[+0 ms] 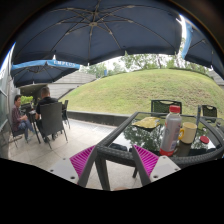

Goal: Pour water

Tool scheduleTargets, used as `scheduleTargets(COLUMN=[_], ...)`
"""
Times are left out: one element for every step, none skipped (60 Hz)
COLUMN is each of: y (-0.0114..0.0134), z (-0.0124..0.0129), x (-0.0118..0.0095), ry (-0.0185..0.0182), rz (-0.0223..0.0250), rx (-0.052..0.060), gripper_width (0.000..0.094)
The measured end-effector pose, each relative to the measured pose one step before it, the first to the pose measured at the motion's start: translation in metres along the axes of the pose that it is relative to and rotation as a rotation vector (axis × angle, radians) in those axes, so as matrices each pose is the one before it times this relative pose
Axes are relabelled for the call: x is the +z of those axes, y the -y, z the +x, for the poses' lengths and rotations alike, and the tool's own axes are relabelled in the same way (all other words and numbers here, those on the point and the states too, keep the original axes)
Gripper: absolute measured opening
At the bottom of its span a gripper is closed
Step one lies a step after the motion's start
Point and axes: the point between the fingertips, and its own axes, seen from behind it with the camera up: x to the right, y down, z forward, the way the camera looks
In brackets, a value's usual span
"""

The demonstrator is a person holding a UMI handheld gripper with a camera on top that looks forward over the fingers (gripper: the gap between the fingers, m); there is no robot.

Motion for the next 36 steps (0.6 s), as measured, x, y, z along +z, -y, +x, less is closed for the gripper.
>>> scheduleTargets(y=[0.00141,0.00145,0.00108,0.00059,0.00021,-0.00077,-0.00008,-0.00183,-0.00058,-0.00020,0.00018,0.00014,0.00013,0.00013,0.00049,0.00029,0.00084,0.00058,0.00132,0.00207,0.00231,0.00166,0.00232,0.00285,0.00239,0.00236,0.00272,0.00214,0.00338,0.00197,0.00149,0.00138,0.00056,0.00062,0.00032,0.00000], z=[0.00033,0.00013,-0.00010,-0.00007,0.00004,-0.00241,-0.00409,0.00230,-0.00007,-0.00028,0.00046,0.00115,0.00203,0.00334,0.00433,0.00480,0.00453,0.00332,0.00308,0.00301,0.00389,0.00469,0.00547,0.00232,0.00641,0.00734,0.00711,0.01112,0.00414,0.00725,0.00787,0.00726,0.00696,0.00712,0.00688,0.00622], x=[0.00043,0.00053,0.00053,0.00055,0.00059,0.00112,-0.00013,-0.00077,-0.00079,-0.00043,-0.00067,-0.00002,-0.00046,-0.00058,-0.00101,-0.00070,-0.00087,-0.00063,-0.00055,-0.00059,-0.00030,-0.00035,-0.00033,-0.00012,-0.00009,0.00070,0.00109,0.00061,0.00059,0.00126,0.00186,0.00181,0.00162,0.00221,0.00252,0.00286], ry=[-0.00410,-0.00344,-0.00279,-0.00245,-0.00163,0.00323,0.00341,0.00720,0.00615,0.00492,0.00154,-0.00205,-0.00401,-0.00858,-0.01039,-0.00998,-0.00762,-0.00441,-0.00151,-0.00051,-0.00138,-0.00385,-0.00611,-0.00760,-0.00877,-0.00965,-0.01031,-0.01023,-0.01380,-0.01287,-0.01174,-0.01072,-0.01053,-0.01010,-0.00890,-0.00750], rz=[0.00643,0.00696,0.00592,0.00410,0.00166,0.00164,0.00008,-0.00206,-0.00254,-0.00139,0.00046,0.00174,0.00108,-0.00030,-0.00076,-0.00087,-0.00011,0.00120,0.00232,0.00354,0.00396,0.00281,0.00212,0.00169,0.00271,0.00388,0.00469,0.00542,0.00584,0.00623,0.00516,0.00341,0.00215,0.00182,0.00151,0.00122], rx=[0.0012,0.0006,0.0014,0.0035,0.0048,0.0064,0.0010,0.0021,-0.0014,-0.0030,-0.0044,-0.0053,-0.0055,-0.0047,-0.0026,0.0001,0.0027,0.0041,0.0048,0.0039,0.0030,0.0019,0.0011,-0.0004,0.0012,0.0009,0.0003,0.0013,-0.0023,-0.0025,-0.0040,-0.0045,-0.0041,-0.0034,-0.0031,-0.0028], gripper_width=[0.0752,0.0753,0.0756,0.0759,0.0758,0.0758,0.0758,0.0758,0.0758,0.0758,0.0757,0.0754,0.0753,0.0754,0.0755,0.0754,0.0753,0.0753,0.0752,0.0751,0.0752,0.0751,0.0751,0.0753,0.0751,0.0752,0.0751,0.0749,0.0748,0.0750,0.0750,0.0749,0.0750,0.0751,0.0751,0.0750])
